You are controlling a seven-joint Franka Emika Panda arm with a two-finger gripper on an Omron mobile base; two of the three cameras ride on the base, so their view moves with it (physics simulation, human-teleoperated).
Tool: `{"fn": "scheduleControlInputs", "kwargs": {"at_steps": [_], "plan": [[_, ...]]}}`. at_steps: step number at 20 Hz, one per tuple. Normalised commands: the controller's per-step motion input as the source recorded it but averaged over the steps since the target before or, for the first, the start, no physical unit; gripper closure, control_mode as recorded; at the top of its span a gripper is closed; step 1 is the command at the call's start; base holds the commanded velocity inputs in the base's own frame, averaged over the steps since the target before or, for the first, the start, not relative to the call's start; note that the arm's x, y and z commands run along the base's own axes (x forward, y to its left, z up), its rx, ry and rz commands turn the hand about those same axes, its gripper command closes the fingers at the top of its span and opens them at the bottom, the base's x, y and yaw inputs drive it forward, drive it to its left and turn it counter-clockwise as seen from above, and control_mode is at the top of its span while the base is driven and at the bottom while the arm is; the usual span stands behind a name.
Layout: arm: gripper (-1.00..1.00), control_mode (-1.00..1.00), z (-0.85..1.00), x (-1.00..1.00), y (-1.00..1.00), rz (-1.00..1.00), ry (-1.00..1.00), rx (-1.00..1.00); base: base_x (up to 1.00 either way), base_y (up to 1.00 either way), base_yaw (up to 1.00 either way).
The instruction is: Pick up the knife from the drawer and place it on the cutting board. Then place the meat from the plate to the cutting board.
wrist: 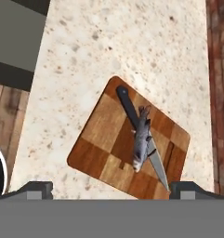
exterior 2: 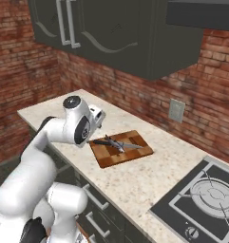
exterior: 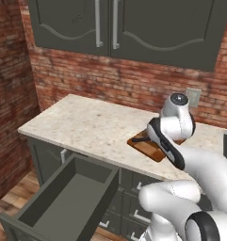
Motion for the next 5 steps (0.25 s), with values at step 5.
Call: {"fn": "scheduleControlInputs", "kwargs": {"at_steps": [5], "plan": [[-1.00, -1.00, 0.23, -0.69, 0.00, 0.00, 0.00, 0.00, 0.00, 0.00, 0.00]]}}
